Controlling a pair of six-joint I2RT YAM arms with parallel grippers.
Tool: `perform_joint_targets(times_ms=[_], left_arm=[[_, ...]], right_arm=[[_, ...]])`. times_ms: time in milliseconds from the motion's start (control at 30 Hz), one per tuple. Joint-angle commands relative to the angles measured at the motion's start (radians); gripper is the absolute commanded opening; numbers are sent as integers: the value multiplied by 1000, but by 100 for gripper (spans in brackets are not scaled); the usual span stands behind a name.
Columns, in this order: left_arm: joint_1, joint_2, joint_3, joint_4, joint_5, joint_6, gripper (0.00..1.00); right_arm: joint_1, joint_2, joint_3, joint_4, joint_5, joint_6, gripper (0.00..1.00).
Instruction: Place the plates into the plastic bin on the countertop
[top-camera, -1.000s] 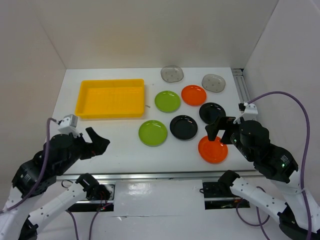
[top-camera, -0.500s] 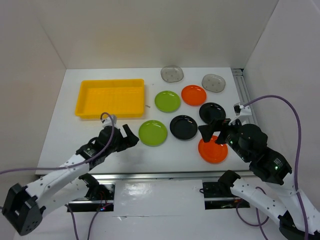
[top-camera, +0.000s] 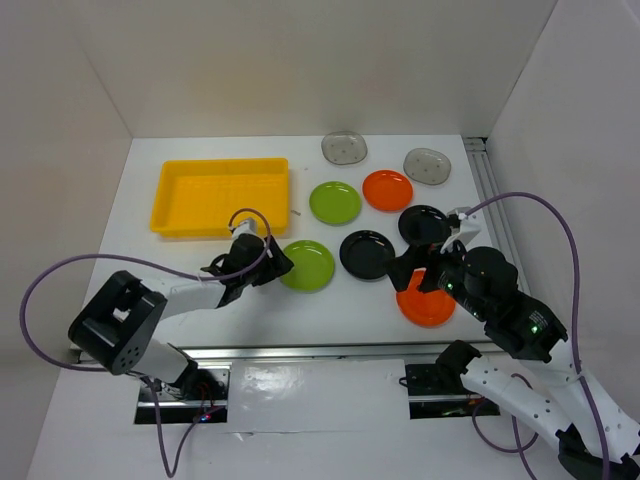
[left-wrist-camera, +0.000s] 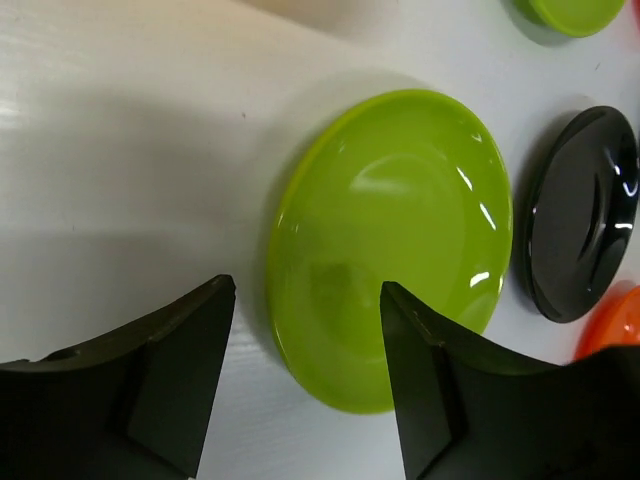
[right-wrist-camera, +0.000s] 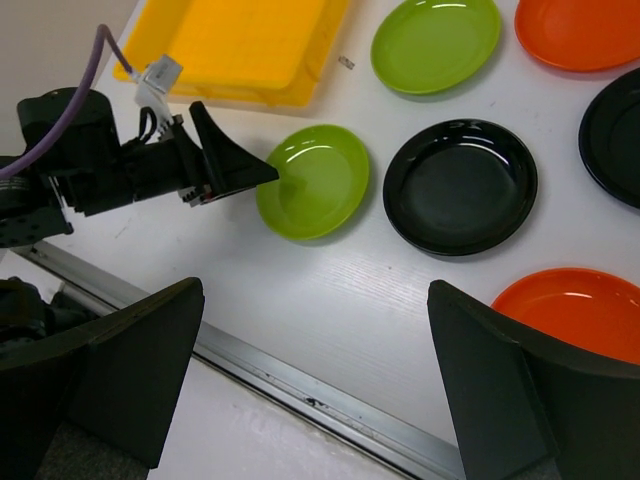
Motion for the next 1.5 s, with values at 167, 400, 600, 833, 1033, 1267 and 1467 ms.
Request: perform_joint_targets(times_ms=[167, 400, 600, 833, 1033, 1267, 1467], left_arm=[[12, 92, 46, 55, -11, -33, 27], [21, -19, 34, -29, -84, -43, 0], [-13, -306, 193, -302, -129, 6, 0], [142, -267, 465, -452, -149, 92, 0], [373, -14, 554, -297, -20, 135, 0], [481, 189, 651, -237, 27, 175, 0], [528, 314, 694, -220, 51, 184, 0]], right_arm=[[-5, -8, -5, 76, -3, -14, 100], [-14, -8, -14, 85, -3, -14, 100], [-14, -8, -15, 85, 6, -14, 100], [-14, 24, -53, 160, -8, 13, 100], [-14, 54, -71, 201, -43, 13, 100], [-14, 27, -100, 201, -81, 35, 100], [-14, -13, -139, 201, -124, 55, 100]])
